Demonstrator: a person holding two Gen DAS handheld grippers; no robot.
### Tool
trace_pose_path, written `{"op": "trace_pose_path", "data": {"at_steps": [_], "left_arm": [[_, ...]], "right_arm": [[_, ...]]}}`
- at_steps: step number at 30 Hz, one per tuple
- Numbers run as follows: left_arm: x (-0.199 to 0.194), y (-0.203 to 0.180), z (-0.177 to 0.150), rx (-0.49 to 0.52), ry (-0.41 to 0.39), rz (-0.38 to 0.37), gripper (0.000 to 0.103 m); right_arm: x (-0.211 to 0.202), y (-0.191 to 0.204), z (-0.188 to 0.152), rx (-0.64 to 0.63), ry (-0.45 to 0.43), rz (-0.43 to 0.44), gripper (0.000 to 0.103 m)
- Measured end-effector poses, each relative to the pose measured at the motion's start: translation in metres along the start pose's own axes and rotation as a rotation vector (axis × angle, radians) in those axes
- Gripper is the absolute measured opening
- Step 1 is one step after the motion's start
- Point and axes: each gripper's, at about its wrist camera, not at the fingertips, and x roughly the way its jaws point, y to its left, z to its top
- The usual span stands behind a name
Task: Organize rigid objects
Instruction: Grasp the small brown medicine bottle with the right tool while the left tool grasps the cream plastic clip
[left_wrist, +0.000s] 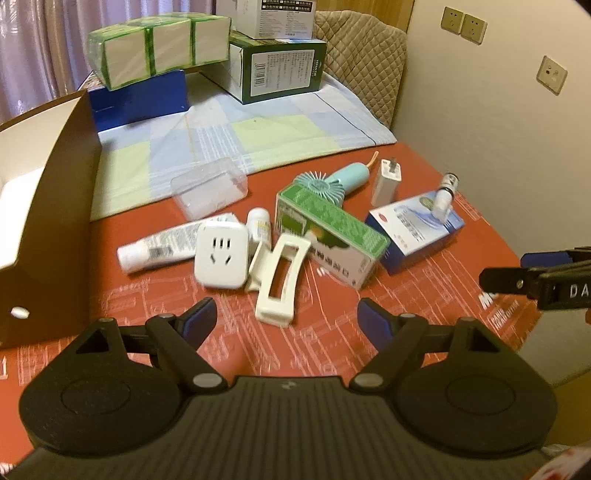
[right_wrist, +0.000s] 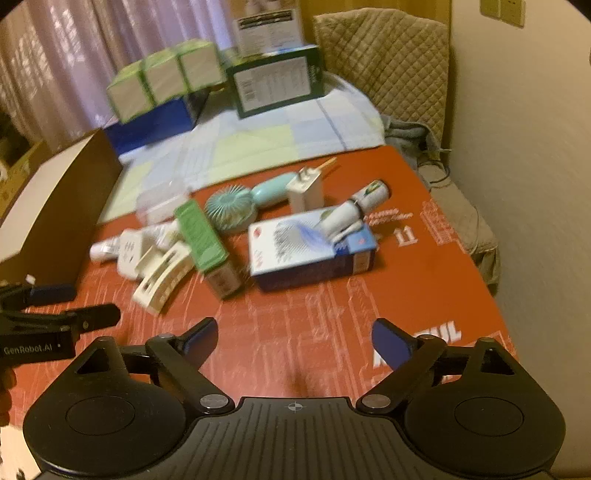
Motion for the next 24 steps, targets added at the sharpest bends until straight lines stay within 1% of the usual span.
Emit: {"op": "trace_pose_path", "data": {"at_steps": [6, 12, 16, 21, 24], "left_arm": [[0.023, -0.002, 0.019, -0.002, 0.009, 0.015, 0.079], [0.041, 0.0, 0.028, -0.026, 0.029, 0.033, 0.079], [0.05, 0.004, 0.033, -0.045, 0.043, 0.045, 0.078], [0.058, 0.006, 0.037, -0.057, 0.053, 0.057, 0.077], [0.06, 0.006, 0.038, -0.056, 0.057, 0.061, 0.076]], "right_arm": [[0.017, -0.019, 0.025, 0.014, -0.048, 0.009, 0.074], [0.041, -0.032, 0.051, 0.034, -0.077, 0.017, 0.064], [0.057, -0.041, 0.062, 0.052, -0.072, 0.003, 0.06], [0.074, -0.053, 0.075, 0.089, -0.063, -0.018, 0.053], [0.082, -0.058, 0.081, 0.099, -0.053, -0.015, 0.05]]}}
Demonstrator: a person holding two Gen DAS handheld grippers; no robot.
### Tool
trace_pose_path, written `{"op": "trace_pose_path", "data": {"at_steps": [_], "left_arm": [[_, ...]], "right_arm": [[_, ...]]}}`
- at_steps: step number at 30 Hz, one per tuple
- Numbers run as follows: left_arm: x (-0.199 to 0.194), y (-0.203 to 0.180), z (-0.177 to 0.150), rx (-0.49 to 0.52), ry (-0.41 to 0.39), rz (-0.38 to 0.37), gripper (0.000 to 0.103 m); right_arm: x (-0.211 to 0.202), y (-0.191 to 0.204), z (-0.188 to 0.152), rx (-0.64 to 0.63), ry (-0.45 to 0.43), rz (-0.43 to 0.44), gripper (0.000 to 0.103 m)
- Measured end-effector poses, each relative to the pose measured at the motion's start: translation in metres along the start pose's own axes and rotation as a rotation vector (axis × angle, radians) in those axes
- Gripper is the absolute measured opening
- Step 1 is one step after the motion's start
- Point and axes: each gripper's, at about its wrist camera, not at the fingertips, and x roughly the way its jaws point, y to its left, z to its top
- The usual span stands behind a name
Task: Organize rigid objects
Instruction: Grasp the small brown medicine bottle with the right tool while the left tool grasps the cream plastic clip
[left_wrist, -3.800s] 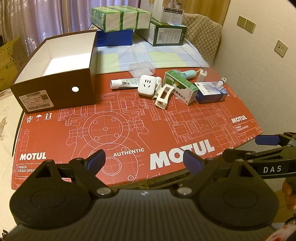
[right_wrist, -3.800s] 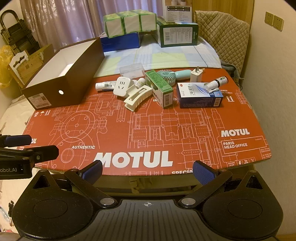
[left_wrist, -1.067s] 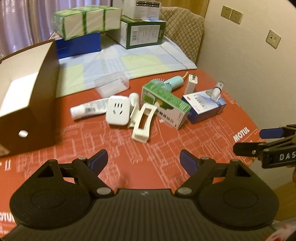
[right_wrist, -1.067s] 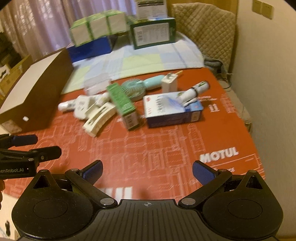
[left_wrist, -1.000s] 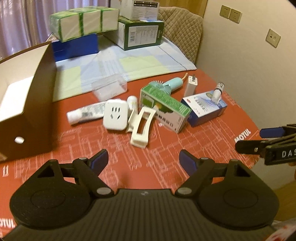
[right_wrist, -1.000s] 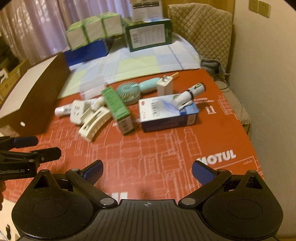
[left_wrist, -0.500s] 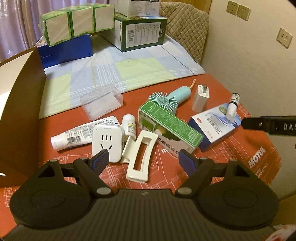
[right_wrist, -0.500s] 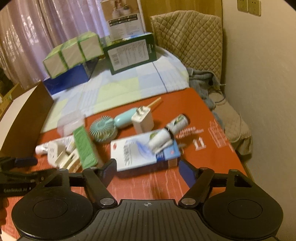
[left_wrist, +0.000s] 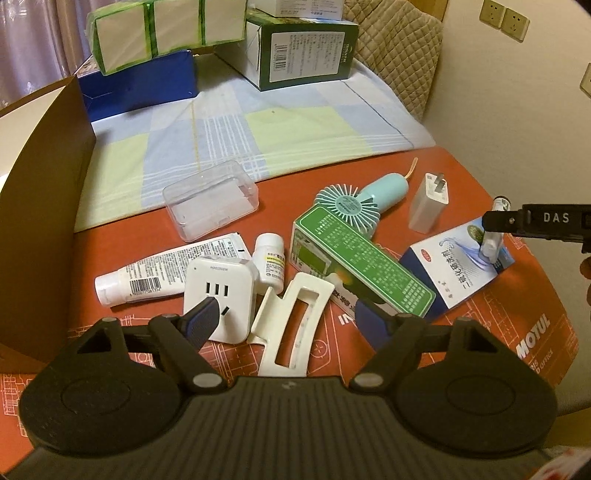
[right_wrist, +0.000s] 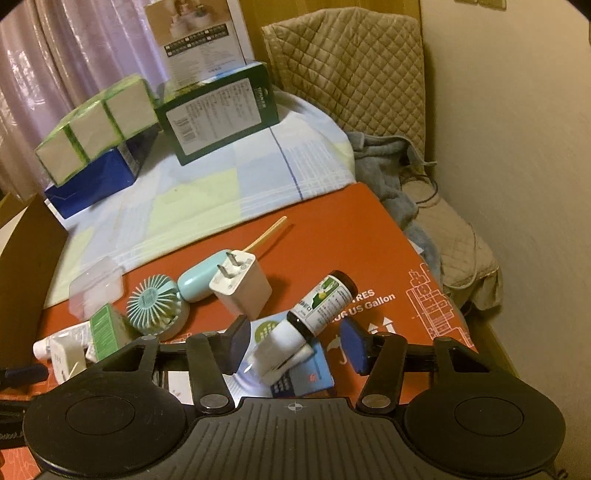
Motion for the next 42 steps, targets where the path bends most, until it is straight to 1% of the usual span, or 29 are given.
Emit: {"op": "trace_pose_path", "data": {"at_steps": [1, 3, 6, 8, 11, 14, 15, 17, 21, 22, 23, 25, 27, 29, 34, 37, 42], "left_arm": [[0.0, 0.0, 0.0, 0.002, 0.0, 0.001, 0.076], [0.002, 0.0, 0.0, 0.005, 0.001, 0.002, 0.074], [0.004, 0.0, -0.001, 0.007, 0.01, -0.004, 0.071], [0.005, -0.001, -0.002, 0.008, 0.016, -0.013, 0.067], [0.007, -0.002, -0.004, 0.01, 0.023, -0.023, 0.066], [0.007, -0.005, -0.007, 0.031, 0.023, -0.025, 0.065], [0.008, -0.006, -0.008, 0.04, 0.025, -0.023, 0.062], [0.01, -0.008, -0.009, 0.056, 0.031, -0.021, 0.057], [0.014, -0.011, -0.01, 0.088, 0.015, 0.001, 0.053], [0.015, -0.013, -0.01, 0.102, 0.012, 0.01, 0.051], [0.016, -0.014, -0.01, 0.119, 0.01, 0.019, 0.046], [0.018, -0.018, -0.01, 0.139, 0.015, 0.028, 0.041], [0.02, -0.021, -0.012, 0.131, 0.04, 0.004, 0.035], [0.02, -0.022, -0.015, 0.107, 0.053, -0.017, 0.035], [0.025, -0.023, -0.014, 0.06, 0.062, 0.008, 0.035], [0.029, -0.024, -0.012, 0.05, 0.067, 0.021, 0.035], [0.034, -0.024, -0.013, 0.014, 0.072, 0.036, 0.036]], "right_arm": [[0.002, -0.001, 0.001, -0.004, 0.001, 0.002, 0.049], [0.006, 0.0, 0.002, -0.027, 0.007, 0.009, 0.036], [0.009, 0.003, 0.0, -0.078, 0.014, 0.013, 0.028], [0.01, 0.007, -0.003, -0.122, 0.008, 0.009, 0.027], [0.008, 0.015, -0.009, -0.21, 0.0, 0.005, 0.027], [0.007, 0.021, -0.015, -0.271, 0.014, 0.029, 0.027], [0.006, 0.023, -0.017, -0.29, 0.021, 0.043, 0.027], [0.005, 0.027, -0.023, -0.322, 0.034, 0.066, 0.027], [0.003, 0.03, -0.029, -0.341, 0.05, 0.096, 0.027], [0.003, 0.03, -0.028, -0.342, 0.052, 0.097, 0.027], [0.003, 0.031, -0.029, -0.343, 0.054, 0.099, 0.027], [0.003, 0.031, -0.028, -0.348, 0.065, 0.108, 0.027], [0.003, 0.031, -0.029, -0.355, 0.074, 0.113, 0.027], [0.001, 0.032, -0.03, -0.362, 0.074, 0.115, 0.027], [0.0, 0.031, -0.03, -0.361, 0.073, 0.128, 0.027], [0.0, 0.032, -0.029, -0.359, 0.071, 0.133, 0.028], [0.004, 0.033, -0.026, -0.338, 0.07, 0.127, 0.028]]}}
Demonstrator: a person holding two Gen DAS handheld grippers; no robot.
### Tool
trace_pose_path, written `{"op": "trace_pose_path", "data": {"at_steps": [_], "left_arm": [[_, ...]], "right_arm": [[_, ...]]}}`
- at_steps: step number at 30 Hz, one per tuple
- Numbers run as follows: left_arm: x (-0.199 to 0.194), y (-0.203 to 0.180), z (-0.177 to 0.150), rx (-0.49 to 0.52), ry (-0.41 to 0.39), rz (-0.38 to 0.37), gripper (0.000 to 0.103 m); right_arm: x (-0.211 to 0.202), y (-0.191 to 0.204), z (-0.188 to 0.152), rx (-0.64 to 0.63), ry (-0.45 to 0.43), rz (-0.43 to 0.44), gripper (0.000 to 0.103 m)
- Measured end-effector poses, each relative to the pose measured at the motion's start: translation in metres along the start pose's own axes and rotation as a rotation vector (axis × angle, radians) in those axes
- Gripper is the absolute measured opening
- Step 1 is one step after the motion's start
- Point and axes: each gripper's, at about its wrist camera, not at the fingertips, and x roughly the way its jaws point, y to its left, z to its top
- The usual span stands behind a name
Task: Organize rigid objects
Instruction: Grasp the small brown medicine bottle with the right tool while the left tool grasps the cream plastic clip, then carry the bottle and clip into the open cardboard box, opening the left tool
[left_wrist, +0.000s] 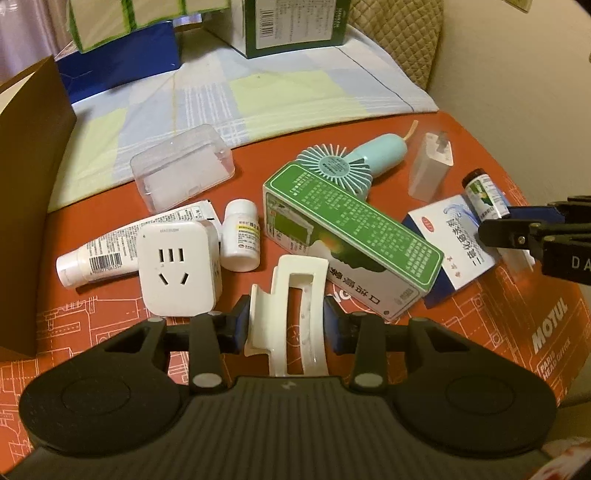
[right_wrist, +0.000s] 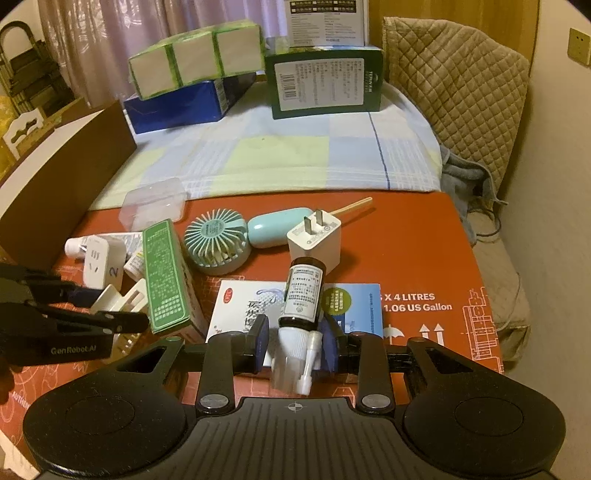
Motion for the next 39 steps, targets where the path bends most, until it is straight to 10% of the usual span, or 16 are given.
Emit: {"op": "trace_pose_path", "data": {"at_steps": [23, 39], "left_arm": [[-0.085, 0.024, -0.003, -0.119, -0.153, 0.035, 0.035], [-0.166, 0.148, 0.005, -0.179, -0.284, 0.061, 0.035]], "right_arm": [[-0.025, 0.006, 0.009, 0.028, -0.083, 0.053, 0.023], [-0.041, 0.156, 0.062, -0.001, -0.155, 0.286, 0.023]]}}
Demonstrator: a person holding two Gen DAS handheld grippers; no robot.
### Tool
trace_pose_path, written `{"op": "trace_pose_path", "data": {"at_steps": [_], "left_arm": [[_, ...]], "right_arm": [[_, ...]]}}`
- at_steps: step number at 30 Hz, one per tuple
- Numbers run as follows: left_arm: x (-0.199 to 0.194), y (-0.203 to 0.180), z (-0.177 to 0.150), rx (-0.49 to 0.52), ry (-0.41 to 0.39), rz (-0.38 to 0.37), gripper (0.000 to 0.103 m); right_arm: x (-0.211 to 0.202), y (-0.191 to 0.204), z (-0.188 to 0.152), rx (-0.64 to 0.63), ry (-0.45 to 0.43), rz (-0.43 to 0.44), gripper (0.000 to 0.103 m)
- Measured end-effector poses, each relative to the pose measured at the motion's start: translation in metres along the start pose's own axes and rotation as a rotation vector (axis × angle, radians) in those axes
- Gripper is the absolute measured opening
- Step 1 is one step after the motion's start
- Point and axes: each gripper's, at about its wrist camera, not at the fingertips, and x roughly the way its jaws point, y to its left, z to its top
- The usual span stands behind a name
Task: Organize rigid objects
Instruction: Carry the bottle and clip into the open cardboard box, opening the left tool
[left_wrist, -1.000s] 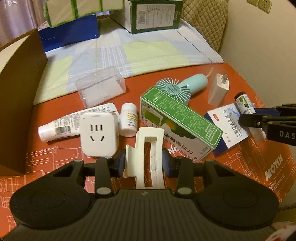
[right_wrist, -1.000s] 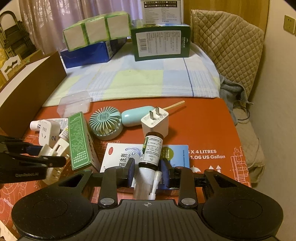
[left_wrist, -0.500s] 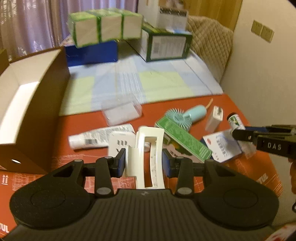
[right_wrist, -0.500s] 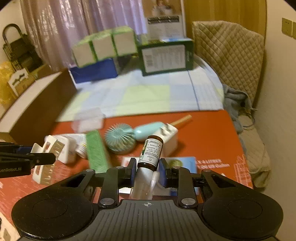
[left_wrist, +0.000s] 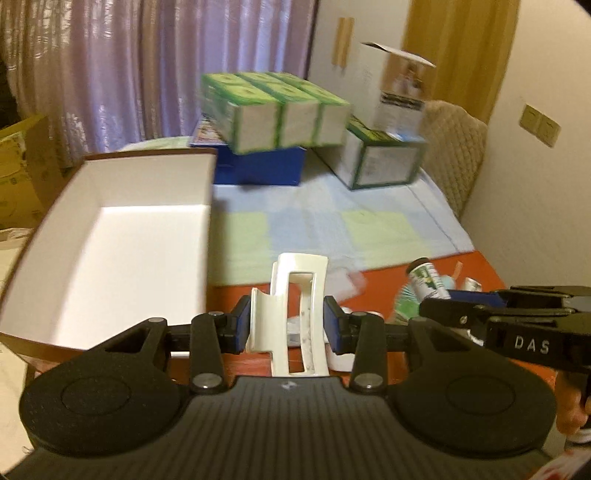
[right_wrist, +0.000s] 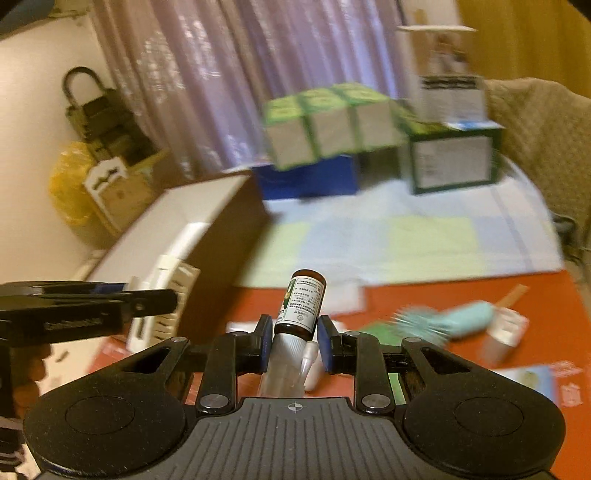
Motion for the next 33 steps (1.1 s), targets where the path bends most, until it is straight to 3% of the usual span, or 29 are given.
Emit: {"op": "trace_pose_path", "data": {"at_steps": [9, 15, 24, 33], "left_arm": [[-0.008, 0.099, 0.017, -0.038, -0.021, 0.056, 0.035], [0.005, 0.154, 0.022, -0.065, 0.005, 0.094, 0.035], [0.043, 0.193, 0.019, -0.08, 0.111, 0.095, 0.035], [0.069, 0.211, 0.007, -0.093, 0.192, 0.085, 0.035]], "right_arm": [[0.068, 0.105, 0.029, -0.057, 0.0, 0.113, 0.023], [0.118, 0.151, 0.041, -0.093, 0.02, 0.121, 0.023], [0.184, 0.18, 0.034, -0.151, 0.116, 0.058, 0.023], [0.216, 0.181, 0.024, -0.166, 0.198, 0.004, 0.023]]}}
